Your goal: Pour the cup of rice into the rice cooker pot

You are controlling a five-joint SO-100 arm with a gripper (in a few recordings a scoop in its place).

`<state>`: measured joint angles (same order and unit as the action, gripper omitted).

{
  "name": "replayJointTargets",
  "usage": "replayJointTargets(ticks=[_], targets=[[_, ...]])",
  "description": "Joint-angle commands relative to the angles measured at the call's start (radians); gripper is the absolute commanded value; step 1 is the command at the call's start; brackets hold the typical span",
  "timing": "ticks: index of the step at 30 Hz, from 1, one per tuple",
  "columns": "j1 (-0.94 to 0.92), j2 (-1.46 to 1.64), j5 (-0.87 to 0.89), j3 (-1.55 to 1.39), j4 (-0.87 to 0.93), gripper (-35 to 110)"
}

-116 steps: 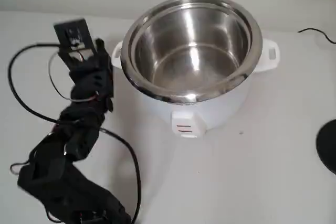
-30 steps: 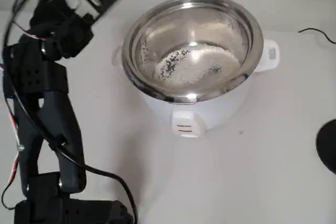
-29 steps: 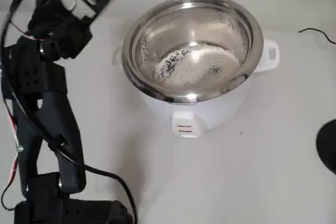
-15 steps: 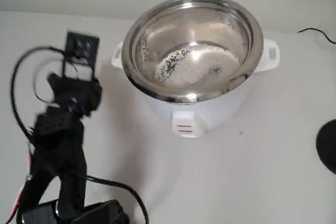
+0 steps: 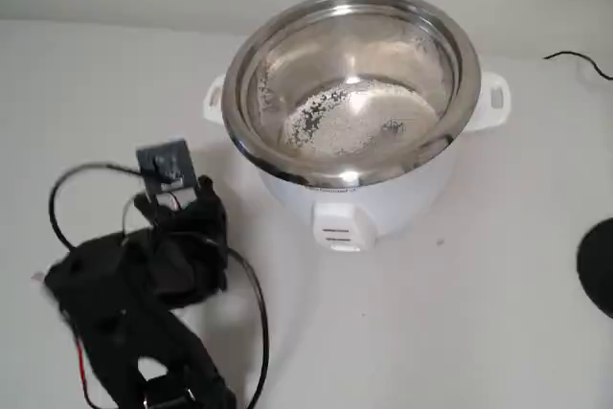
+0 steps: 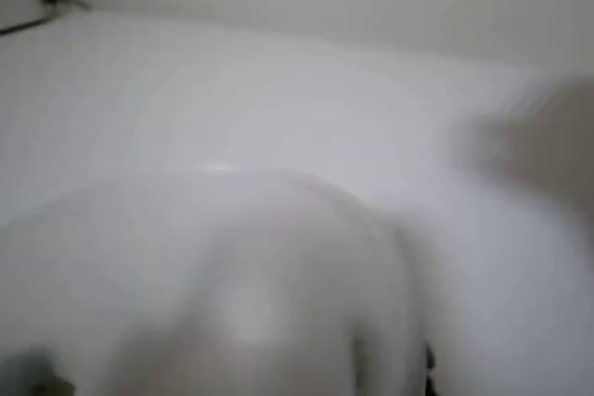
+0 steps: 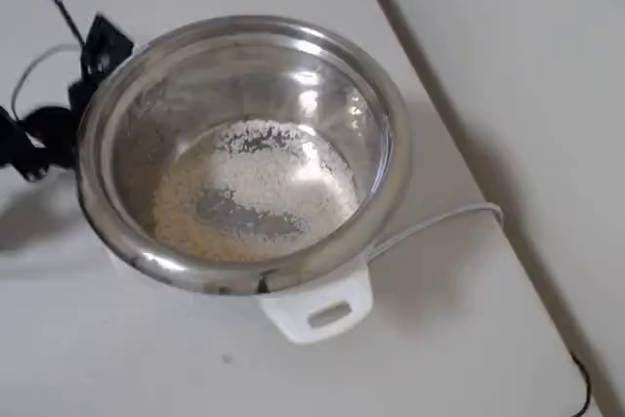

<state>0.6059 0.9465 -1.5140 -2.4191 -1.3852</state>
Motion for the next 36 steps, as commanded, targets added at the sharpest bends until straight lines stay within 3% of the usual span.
replayJointTargets(ticks=[1, 9, 17, 27, 33, 36], targets=[[-0.021, -0.161, -0.107, 0.137, -0.170, 46], [-0.051, -0.204, -0.196, 0.387, -0.058, 52], [-0.109, -0.199, -0.184, 0.423, -0.058, 51], [-0.069, 0.071, -0.067, -0.005, -0.184, 50], [-0.064, 0.350, 0.041, -0.268, -0.135, 50], [-0.086, 0.520, 0.112, -0.388, -0.029, 49]])
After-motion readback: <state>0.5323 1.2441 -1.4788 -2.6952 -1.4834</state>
